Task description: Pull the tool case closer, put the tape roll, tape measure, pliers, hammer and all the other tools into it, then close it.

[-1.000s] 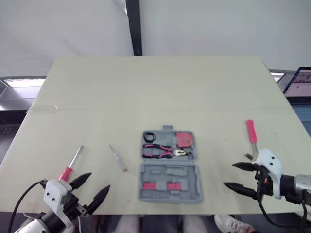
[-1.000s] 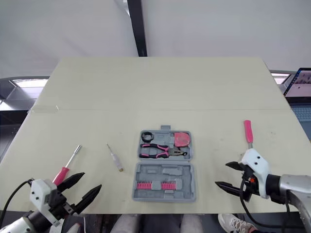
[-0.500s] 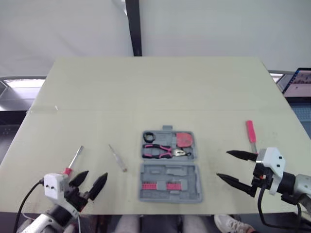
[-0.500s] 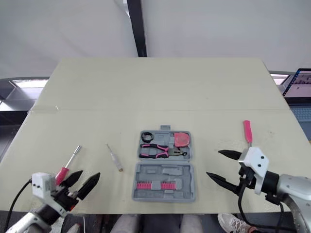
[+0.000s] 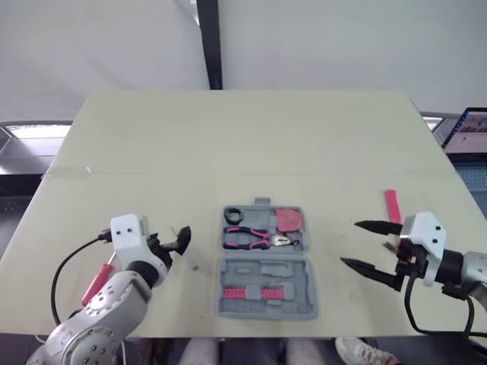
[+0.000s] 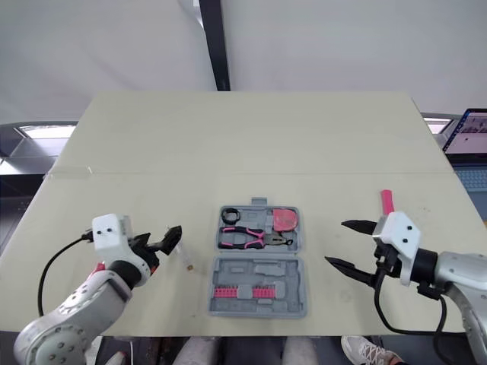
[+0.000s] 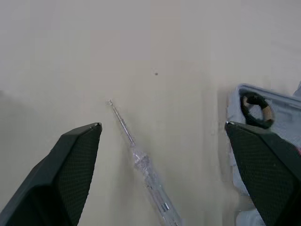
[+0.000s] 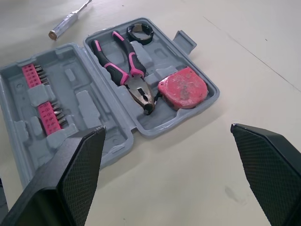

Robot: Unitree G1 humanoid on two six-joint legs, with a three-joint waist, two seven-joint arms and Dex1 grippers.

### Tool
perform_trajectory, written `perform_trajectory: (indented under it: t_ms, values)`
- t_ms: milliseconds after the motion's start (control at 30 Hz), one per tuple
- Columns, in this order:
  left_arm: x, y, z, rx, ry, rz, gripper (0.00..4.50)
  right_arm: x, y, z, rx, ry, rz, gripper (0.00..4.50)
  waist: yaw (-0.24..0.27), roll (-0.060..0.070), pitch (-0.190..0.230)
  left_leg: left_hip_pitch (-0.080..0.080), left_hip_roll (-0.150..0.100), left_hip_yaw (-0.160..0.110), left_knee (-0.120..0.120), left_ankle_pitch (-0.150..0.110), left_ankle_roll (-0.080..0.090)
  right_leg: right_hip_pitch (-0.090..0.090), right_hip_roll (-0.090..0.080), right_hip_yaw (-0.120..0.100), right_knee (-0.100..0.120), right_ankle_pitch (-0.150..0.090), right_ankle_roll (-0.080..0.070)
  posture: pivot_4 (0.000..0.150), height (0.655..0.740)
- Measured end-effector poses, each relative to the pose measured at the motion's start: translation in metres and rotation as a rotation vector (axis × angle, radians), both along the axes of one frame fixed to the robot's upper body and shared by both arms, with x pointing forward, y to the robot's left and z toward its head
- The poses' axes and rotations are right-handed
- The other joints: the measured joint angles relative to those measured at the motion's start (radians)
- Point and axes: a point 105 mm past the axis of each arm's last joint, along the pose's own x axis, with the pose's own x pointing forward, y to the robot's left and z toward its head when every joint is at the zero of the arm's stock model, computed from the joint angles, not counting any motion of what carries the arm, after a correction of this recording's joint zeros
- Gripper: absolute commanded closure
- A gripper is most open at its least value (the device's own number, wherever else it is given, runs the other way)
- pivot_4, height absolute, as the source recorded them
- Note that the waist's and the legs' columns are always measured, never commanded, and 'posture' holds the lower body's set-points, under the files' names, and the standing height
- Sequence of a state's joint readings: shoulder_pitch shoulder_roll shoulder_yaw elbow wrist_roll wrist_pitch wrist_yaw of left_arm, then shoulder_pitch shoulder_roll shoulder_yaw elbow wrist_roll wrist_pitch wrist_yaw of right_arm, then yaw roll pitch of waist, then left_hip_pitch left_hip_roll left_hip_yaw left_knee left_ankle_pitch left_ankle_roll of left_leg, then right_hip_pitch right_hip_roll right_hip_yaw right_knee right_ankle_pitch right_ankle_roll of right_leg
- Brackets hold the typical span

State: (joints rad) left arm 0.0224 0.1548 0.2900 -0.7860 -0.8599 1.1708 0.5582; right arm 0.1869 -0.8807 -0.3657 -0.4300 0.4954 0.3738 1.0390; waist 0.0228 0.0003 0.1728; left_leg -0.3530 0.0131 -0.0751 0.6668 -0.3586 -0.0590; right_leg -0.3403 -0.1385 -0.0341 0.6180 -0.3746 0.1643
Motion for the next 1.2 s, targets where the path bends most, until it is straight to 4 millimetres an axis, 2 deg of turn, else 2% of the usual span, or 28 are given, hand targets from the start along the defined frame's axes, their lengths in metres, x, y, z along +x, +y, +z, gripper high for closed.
perform_trajectory:
  t_ms: [167,267,633,900,1200]
  values:
    - [0.011,-0.017,-0.009,0.002,0.095,0.026,0.01,0.000,-0.001,0.001,-0.011,0.004,0.002,0.02,0.001,-0.001,0.000,0.000,0.000,0.000,0.001,0.000,0.000,0.000,0.000,0.000,0.000,0.000,0.000,0.150,0.7400]
    - [0.009,-0.024,-0.018,-0.012,0.155,0.048,0.01,0.000,-0.001,0.001,-0.011,0.009,-0.001,0.02,0.000,-0.001,0.001,0.000,0.000,0.000,0.000,0.000,0.000,-0.001,0.000,0.000,0.000,0.000,0.000,0.150,0.7400]
    - [-0.004,0.007,-0.037,0.098,0.298,0.190,0.01,0.001,-0.004,0.004,-0.013,0.004,-0.011,0.02,0.003,-0.002,0.001,-0.001,0.000,0.000,0.000,0.000,0.000,0.000,0.000,0.000,-0.001,0.000,0.000,0.150,0.7400]
    - [0.007,-0.003,-0.043,0.079,0.306,0.130,0.01,0.000,-0.005,0.007,-0.002,-0.001,-0.016,0.02,0.003,-0.002,0.001,-0.001,0.000,0.000,0.000,0.000,0.000,-0.001,0.000,0.000,-0.002,0.000,0.001,0.150,0.7400]
    - [0.014,-0.006,-0.044,0.081,0.297,0.120,0.01,-0.002,-0.004,0.005,-0.005,0.006,-0.015,0.02,0.004,-0.002,0.001,-0.001,0.000,0.001,0.000,0.000,0.000,-0.001,0.000,0.000,-0.003,0.000,0.001,0.150,0.7400]
